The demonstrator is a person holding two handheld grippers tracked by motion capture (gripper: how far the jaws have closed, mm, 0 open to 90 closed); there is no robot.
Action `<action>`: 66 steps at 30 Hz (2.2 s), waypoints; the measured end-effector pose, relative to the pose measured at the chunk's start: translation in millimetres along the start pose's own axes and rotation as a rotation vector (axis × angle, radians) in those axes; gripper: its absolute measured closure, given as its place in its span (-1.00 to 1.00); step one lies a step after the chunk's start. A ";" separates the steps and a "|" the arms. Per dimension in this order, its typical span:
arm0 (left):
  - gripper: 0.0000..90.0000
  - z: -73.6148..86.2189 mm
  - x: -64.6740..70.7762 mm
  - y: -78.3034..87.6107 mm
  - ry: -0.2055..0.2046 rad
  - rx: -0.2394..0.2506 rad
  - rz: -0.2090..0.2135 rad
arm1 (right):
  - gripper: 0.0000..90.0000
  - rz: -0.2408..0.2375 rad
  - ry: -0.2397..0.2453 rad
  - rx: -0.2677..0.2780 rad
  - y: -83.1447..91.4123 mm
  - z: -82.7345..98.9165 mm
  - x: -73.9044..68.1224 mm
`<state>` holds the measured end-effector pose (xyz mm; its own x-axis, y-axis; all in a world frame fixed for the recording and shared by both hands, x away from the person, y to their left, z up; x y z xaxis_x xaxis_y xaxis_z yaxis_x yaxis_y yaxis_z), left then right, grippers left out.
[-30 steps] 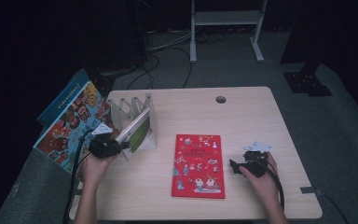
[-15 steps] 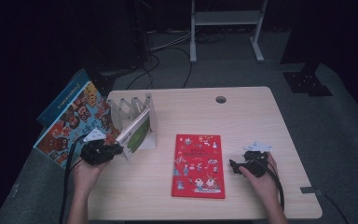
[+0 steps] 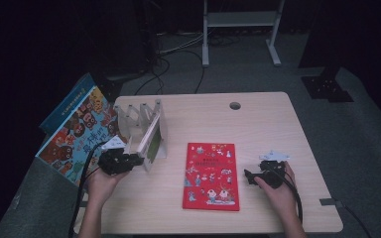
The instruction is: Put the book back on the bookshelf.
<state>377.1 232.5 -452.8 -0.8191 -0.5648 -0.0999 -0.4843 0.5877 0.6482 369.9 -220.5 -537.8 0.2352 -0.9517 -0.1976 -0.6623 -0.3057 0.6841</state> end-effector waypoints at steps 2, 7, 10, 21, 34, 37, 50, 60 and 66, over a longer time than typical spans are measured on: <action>0.57 -3.8 4.3 -3.6 -0.013 0.000 0.012 | -0.80 0.000 0.000 0.000 0.0 0.0 0.0; 0.56 -11.8 13.9 -12.6 -0.027 0.026 0.059 | -0.80 0.000 0.000 0.000 0.0 0.0 0.0; 0.67 -19.0 16.8 -12.0 -0.019 0.080 0.082 | -0.80 0.000 0.000 0.000 0.0 0.0 0.0; 0.66 -18.6 21.1 -13.0 -0.042 0.049 0.071 | -0.80 0.000 -0.002 -0.001 0.1 0.1 -0.1; 0.64 -10.0 36.4 -6.3 -0.075 0.027 0.096 | -0.80 0.008 -0.008 0.000 0.4 0.1 0.7; 0.64 -10.0 42.3 -7.6 -0.089 0.023 0.114 | -0.80 0.009 -0.009 0.001 0.5 0.1 1.1; 0.30 -12.7 65.6 -23.8 -0.126 -0.011 0.160 | -0.66 -0.053 0.059 -0.030 7.4 4.0 -0.4; -0.28 -23.8 92.5 -51.2 -0.139 -0.044 0.179 | -0.66 -0.171 0.182 -0.060 22.6 22.1 -11.4; -0.53 -27.6 103.3 -69.9 -0.118 -0.071 0.180 | -0.67 -0.251 0.256 -0.075 26.2 30.7 -26.3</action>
<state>334.8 117.1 -487.6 -0.9228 -0.3802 -0.0627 -0.3075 0.6284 0.7145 324.5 -204.4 -536.2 0.5603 -0.8061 -0.1906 -0.5095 -0.5168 0.6880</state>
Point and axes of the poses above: each handheld gripper's, and its own axes: y roughly backward along the jaws, z roughly out of its underside, x roughly to its right, the point moved 5 cm from there along -y, roughly forward along the jaws, and after that the axes turned 15 degrees about -y, right-handed, at the moved point
